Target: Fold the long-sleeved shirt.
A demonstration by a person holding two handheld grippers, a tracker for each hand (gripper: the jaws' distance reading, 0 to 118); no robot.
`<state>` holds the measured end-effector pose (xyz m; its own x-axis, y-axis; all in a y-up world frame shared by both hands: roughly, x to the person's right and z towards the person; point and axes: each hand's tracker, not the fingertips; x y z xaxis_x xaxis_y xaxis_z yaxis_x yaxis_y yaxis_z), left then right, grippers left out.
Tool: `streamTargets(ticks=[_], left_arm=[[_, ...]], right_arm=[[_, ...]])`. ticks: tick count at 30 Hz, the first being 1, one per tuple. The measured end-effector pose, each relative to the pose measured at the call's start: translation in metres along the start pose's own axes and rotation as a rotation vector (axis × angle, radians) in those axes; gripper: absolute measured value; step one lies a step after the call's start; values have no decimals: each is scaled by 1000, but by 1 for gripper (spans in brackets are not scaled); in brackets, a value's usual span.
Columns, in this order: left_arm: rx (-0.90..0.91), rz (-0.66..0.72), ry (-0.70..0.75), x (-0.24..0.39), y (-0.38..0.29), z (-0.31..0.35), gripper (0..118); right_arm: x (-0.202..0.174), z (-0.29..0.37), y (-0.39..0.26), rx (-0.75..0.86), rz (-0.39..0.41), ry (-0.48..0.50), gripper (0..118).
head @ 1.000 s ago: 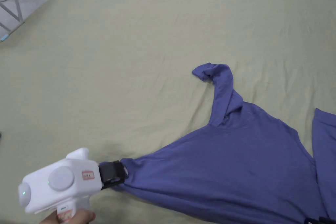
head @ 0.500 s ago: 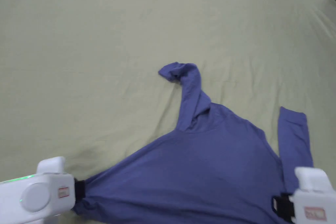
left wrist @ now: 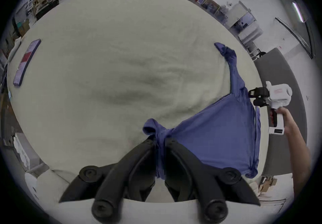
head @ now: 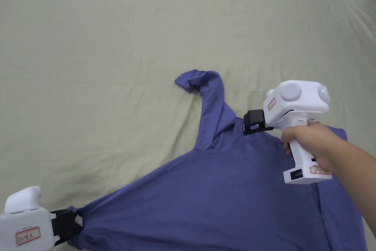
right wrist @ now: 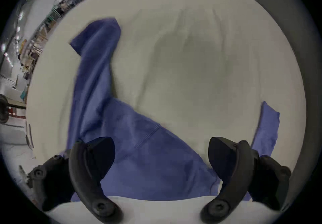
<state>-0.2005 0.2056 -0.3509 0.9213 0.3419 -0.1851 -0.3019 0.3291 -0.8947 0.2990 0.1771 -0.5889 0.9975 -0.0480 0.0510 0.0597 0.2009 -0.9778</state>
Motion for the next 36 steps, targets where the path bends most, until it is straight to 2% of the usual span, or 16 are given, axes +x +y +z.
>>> streamTargets(ticks=[1, 2, 4, 5, 6, 7, 8, 9, 11, 13, 16, 20, 25, 28, 33, 36], left_arm=[[-4, -4, 7, 0, 0, -1, 5], [-9, -8, 15, 0, 0, -3, 5], [-20, -7, 23, 0, 1, -8, 5], [-26, -10, 33, 1, 1, -10, 5], [-30, -14, 38, 7, 0, -10, 5], [-31, -16, 42, 9, 0, -11, 5], [-33, -14, 46, 12, 0, -12, 5], [-33, -12, 47, 14, 0, -11, 5], [-20, -5, 39, 16, 2, -4, 5], [-1, -1, 18, 21, 5, 7, 5], [52, 19, -28, 26, 20, 32, 5], [156, 20, -123, 47, 63, 72, 5], [313, -91, -220, 113, 142, 130, 5], [436, -171, -274, 165, 193, 177, 5], [609, -270, -287, 246, 285, 258, 5], [653, -211, -368, 275, 329, 296, 5]], right_arm=[[-3, -6, 1, -6, 29, -24, 108], [-11, -8, -3, -11, 69, -44, 93], [-26, 1, -21, 79, 192, -121, 76], [-32, 8, -28, 107, 246, -97, 52], [-37, 14, -35, 100, 292, -48, 14], [-42, 19, -43, 106, 328, -52, 8], [-47, 28, -52, 123, 363, -77, 8], [-35, 23, -48, 107, 368, -23, 8], [-24, 48, -56, 166, 324, 47, 8], [-16, 94, -78, 277, 279, 48, 8], [11, 169, -88, 402, 208, 105, 8], [24, 292, -116, 595, 226, 40, 8], [32, 419, -112, 768, 244, -48, 8], [19, 485, -101, 878, 317, -222, 8], [3, 586, -60, 1015, 326, -394, 8], [1, 634, -27, 1082, 299, -478, 8]])
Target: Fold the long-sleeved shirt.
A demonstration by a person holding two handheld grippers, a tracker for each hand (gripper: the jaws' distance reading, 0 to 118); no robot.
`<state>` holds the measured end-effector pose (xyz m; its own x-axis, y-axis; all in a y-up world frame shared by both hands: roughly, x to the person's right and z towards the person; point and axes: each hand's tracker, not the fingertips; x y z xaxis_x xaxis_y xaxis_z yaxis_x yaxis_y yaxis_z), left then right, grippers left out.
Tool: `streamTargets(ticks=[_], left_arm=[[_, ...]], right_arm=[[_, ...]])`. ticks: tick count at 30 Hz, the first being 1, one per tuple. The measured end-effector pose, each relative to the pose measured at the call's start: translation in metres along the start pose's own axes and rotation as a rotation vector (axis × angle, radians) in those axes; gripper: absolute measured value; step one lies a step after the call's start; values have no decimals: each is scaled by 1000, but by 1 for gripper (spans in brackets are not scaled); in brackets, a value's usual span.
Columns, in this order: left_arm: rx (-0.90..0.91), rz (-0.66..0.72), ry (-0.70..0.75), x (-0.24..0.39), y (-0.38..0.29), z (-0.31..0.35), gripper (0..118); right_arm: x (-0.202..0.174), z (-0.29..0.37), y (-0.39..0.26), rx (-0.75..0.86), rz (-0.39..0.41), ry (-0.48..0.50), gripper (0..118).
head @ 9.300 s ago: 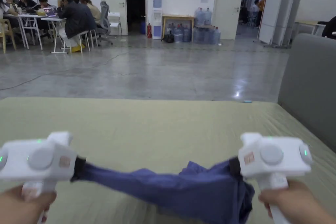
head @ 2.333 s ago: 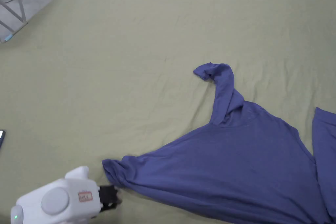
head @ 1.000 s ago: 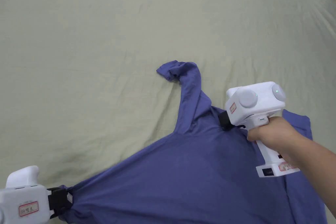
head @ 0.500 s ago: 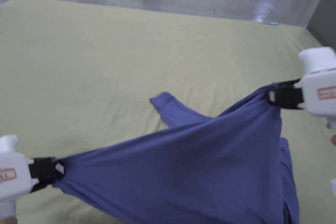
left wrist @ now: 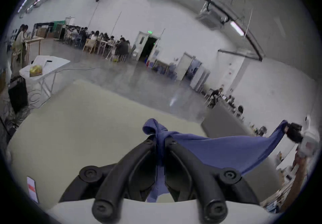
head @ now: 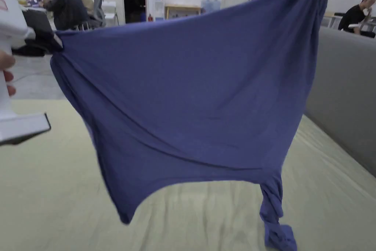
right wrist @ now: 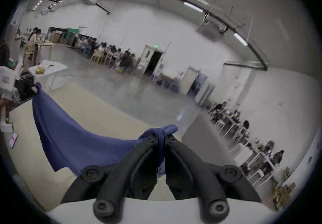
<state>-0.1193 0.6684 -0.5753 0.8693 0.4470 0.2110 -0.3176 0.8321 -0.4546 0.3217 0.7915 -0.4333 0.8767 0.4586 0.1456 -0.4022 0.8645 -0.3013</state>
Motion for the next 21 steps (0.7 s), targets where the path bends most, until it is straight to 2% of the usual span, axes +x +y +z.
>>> streamTargets(ticks=[2, 5, 8, 10, 13, 16, 21], left_arm=[[23, 34, -11, 10, 28, -6, 5], [77, -41, 50, 37, 76, -17, 5], [135, -152, 120, 80, 104, -7, 5], [181, -202, 163, 103, 128, -6, 5], [223, -204, 176, 130, 160, 0, 5], [246, -223, 193, 141, 202, -14, 5], [259, -211, 196, 146, 246, -24, 5]], right_arm=[[22, -28, 25, -3, -9, -26, 8], [43, -58, 63, 8, -49, -59, 8], [55, -77, 101, 49, -43, -130, 8], [64, -84, 123, 79, -101, -170, 8], [79, -88, 148, 129, -174, -191, 8], [88, -95, 169, 127, -156, -214, 8], [102, -104, 188, 156, -197, -212, 8]])
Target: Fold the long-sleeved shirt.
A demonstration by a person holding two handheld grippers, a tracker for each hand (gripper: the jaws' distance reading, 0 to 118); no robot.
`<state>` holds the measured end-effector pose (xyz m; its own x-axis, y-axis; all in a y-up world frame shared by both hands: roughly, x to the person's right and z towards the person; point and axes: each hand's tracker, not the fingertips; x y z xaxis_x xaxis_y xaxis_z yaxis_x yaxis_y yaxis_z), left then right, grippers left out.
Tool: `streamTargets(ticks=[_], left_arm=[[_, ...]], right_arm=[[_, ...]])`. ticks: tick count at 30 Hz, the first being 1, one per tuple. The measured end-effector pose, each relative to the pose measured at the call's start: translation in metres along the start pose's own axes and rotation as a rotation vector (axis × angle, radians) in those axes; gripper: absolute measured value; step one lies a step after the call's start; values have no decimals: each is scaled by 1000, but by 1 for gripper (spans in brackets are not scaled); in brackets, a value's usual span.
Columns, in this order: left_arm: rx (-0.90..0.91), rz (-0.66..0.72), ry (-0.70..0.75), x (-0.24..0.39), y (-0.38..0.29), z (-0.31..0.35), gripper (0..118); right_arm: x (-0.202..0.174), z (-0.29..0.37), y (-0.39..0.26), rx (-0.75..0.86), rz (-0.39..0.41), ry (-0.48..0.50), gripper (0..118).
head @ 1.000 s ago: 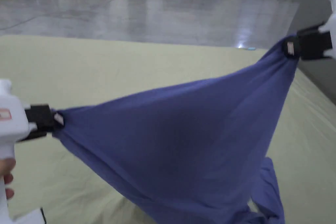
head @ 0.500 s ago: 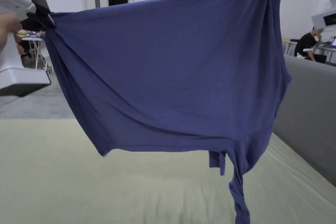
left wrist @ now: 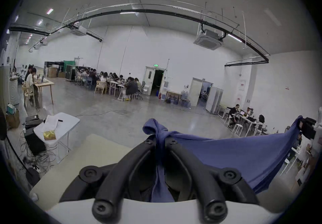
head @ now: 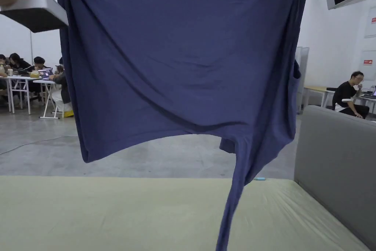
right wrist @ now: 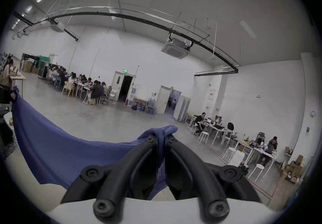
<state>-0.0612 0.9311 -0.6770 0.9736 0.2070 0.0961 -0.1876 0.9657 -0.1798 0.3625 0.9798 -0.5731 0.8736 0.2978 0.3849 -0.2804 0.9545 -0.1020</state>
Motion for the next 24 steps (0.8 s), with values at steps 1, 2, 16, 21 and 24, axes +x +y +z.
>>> streamTargets(ticks=[1, 2, 16, 21, 24], left_arm=[[7, -8, 1, -1, 6, -1, 5], [10, -12, 3, -1, 11, -3, 5], [-100, -5, -10, -25, -55, -63, 5], [-252, -33, 21, -44, -143, -94, 5], [-396, 35, 7, -63, -215, -116, 5]], right_arm=[[0, -3, 2, 1, -2, -1, 8], [0, -7, 3, 1, -5, 10, 8], [-28, -46, -82, -152, 45, 159, 8], [-52, -59, -187, -294, 53, 273, 8], [-76, -65, -265, -393, 53, 321, 8]])
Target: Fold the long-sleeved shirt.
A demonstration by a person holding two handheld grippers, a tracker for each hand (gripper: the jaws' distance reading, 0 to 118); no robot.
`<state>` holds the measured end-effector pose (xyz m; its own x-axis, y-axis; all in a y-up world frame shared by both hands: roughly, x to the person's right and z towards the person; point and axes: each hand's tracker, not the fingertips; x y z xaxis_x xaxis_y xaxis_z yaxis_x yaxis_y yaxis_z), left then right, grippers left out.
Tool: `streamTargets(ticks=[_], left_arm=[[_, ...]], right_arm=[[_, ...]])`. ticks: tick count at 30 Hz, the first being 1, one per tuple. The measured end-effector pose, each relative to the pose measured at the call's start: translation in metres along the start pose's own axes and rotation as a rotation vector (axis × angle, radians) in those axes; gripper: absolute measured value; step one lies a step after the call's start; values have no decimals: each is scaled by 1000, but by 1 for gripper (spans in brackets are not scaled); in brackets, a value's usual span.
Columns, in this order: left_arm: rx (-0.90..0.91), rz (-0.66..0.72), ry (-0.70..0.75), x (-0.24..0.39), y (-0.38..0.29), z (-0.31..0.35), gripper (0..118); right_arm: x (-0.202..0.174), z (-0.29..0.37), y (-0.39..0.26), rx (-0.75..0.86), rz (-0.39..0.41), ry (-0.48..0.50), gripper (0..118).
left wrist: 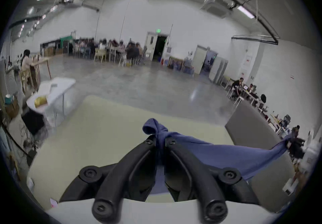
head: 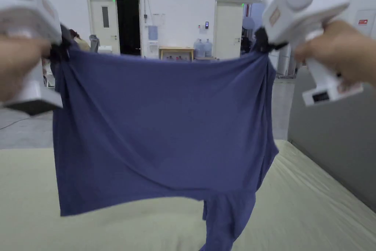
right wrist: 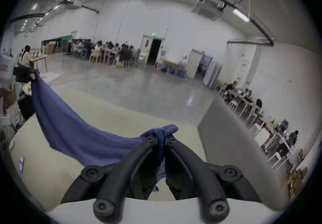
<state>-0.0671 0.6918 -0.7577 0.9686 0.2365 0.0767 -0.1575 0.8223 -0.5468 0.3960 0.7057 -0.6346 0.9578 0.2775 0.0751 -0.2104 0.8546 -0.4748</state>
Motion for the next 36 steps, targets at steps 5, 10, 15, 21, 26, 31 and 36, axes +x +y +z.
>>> streamTargets(ticks=[5, 10, 15, 21, 26, 31, 36], left_arm=[[-185, -82, 83, -32, -135, -63, 5], [-402, 35, 78, -76, -280, -97, 5], [-481, 40, 59, -124, -373, -78, 5], [-548, -66, 42, -158, -480, 24, 5], [-612, -37, 4, -173, -536, 110, 5], [-680, -5, -8, -190, -574, 167, 5], [-730, -69, 21, -193, -603, 183, 5]], right_arm=[[-47, -54, -144, -148, -117, 154, 8], [-87, -87, -275, -306, -221, 192, 8], [-93, -45, -375, -378, -341, 246, 8], [-105, 49, -469, -430, -328, 283, 8], [-122, 126, -525, -531, -288, 285, 8], [-130, 179, -575, -644, -297, 297, 8], [-144, 202, -605, -731, -288, 292, 8]])
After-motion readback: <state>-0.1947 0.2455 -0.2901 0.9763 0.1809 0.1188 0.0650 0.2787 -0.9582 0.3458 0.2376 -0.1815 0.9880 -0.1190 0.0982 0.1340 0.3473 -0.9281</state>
